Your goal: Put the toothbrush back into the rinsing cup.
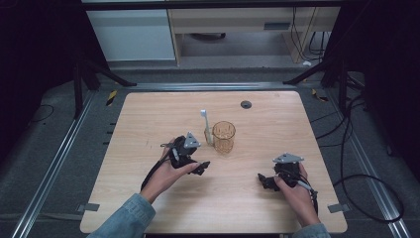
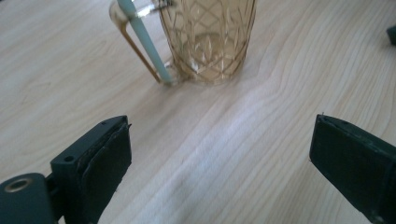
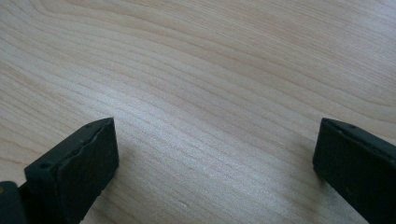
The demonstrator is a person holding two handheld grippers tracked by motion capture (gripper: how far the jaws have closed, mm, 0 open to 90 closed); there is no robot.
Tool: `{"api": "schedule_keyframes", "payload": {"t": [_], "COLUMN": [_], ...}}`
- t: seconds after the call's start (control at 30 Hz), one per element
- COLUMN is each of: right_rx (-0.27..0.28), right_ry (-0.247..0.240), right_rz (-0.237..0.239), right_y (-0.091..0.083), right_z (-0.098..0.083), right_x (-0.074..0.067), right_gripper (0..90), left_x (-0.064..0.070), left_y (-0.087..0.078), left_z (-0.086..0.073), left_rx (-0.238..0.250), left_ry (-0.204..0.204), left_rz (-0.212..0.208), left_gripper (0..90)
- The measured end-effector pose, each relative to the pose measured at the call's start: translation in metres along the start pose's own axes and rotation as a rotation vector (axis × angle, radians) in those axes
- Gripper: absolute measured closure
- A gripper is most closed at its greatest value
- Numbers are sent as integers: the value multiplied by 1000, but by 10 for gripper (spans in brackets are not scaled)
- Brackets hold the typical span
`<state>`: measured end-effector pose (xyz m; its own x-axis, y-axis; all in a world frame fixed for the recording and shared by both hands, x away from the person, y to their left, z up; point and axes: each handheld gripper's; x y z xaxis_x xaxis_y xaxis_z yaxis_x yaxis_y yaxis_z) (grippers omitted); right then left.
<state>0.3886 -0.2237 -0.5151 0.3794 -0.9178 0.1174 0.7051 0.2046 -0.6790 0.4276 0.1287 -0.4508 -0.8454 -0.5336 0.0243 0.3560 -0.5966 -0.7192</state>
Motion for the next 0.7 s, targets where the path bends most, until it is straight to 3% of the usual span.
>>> {"api": "schedule_keyframes", "payload": {"t": [0.13,0.7], "right_rx": [0,0], "right_ry": [0,0], "right_rz": [0,0], "right_y": [0,0], "right_z": [0,0], "right_x": [0,0], "right_gripper": [6,6], "left_x": [-3,-28], "left_y": [-2,-30], "left_z": [-9,-52], "left_rx": [-35,-54], "left_ry": [0,-79], "left_rz": [6,61], "left_gripper": [51,51]}}
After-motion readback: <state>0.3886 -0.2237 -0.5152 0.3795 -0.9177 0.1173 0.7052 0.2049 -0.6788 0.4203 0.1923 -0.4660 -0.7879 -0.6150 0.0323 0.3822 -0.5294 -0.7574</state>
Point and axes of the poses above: each handheld gripper's, and its own axes: y roughly forward along the jaws, z roughly out of its top, x roughly to its right, and after that the axes turned 9 degrees about -z, right-handed
